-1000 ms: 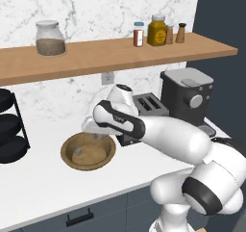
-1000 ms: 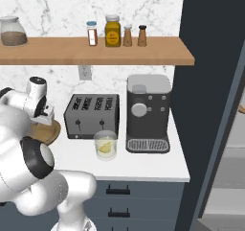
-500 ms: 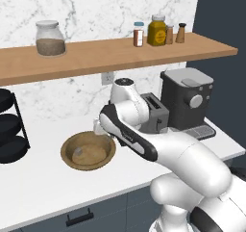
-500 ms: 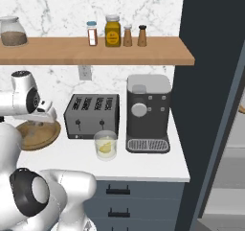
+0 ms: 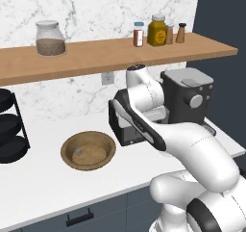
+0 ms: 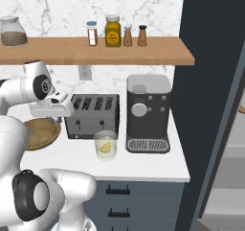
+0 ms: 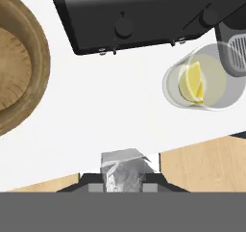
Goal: Grab a lemon wedge from the fridge and one ice cube from the ice bowl, and put them in the glass of lemonade.
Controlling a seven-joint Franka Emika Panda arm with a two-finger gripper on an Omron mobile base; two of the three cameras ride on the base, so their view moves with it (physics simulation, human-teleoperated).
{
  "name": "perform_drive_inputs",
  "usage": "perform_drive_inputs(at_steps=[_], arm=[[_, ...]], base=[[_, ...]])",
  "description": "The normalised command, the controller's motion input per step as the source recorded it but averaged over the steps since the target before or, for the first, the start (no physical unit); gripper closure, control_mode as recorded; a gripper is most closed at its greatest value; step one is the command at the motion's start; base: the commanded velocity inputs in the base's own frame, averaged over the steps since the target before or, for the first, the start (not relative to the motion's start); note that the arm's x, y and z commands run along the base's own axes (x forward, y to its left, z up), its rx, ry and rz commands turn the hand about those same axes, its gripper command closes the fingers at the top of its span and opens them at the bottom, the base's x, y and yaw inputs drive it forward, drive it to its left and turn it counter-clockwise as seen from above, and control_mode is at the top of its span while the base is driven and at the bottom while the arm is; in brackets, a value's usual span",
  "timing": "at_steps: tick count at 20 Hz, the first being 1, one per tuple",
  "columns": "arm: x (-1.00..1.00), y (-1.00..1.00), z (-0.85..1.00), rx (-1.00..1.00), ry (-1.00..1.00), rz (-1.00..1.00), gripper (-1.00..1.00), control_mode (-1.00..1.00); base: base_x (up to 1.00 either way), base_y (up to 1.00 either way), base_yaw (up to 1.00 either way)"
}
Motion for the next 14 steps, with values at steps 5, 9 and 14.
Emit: perform_drive_inputs(at_steps=[5,9,14], arm=[[-0.16,-1.00,-0.37,0.01,-0.03,-0.05,1.00,-1.00],[0.00,-1.00,-0.13,0.01,-0.07,0.00,1.00,-1.00],[0.18,-0.96,0.00,0.02,0.00,0.01,1.00,-1.00]], base=[[0.00,0.00,0.00],[0.00,0.00,0.00],[0.00,0.00,0.00]])
